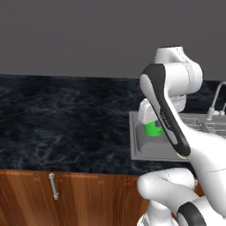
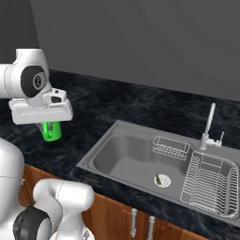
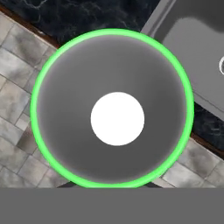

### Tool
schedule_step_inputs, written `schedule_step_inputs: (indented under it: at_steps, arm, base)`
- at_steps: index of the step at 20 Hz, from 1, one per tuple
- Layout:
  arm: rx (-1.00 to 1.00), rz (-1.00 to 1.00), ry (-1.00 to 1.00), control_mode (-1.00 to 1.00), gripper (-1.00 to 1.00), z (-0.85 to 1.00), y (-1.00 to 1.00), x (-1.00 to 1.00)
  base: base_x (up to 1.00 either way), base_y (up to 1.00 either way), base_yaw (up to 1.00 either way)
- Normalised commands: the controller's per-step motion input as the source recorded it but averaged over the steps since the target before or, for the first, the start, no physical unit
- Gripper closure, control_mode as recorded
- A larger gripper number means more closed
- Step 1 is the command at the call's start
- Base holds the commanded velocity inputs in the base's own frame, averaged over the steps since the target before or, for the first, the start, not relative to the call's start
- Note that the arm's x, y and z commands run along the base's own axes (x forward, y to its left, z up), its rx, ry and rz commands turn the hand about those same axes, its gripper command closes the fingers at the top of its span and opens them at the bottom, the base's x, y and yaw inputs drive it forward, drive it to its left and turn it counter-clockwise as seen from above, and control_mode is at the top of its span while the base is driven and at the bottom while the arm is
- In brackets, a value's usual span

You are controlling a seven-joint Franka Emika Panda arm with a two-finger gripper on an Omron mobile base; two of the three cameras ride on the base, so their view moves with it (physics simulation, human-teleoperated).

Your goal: Clear the mugs and bowl far away from the sink.

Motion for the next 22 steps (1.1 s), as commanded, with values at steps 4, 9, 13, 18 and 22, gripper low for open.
schedule_step_inputs:
  at_steps: [4,9,13,18,22]
  arm:
    - [0.0,0.0,0.0,1.0,1.0,0.0,0.0,0.0]
    - [0.0,0.0,0.0,1.0,1.0,0.0,0.0,0.0]
    - [0.0,0.0,0.0,1.0,1.0,0.0,0.0,0.0]
    - [0.0,0.0,0.0,1.0,1.0,0.0,0.0,0.0]
    - [0.0,0.0,0.0,1.0,1.0,0.0,0.0,0.0]
  base:
    - [-0.66,0.2,0.08]
    - [-1.0,0.03,0.07]
    - [-0.94,0.82,0.2]
    - [-0.08,0.19,0.95]
    - [0.0,0.0,1.0]
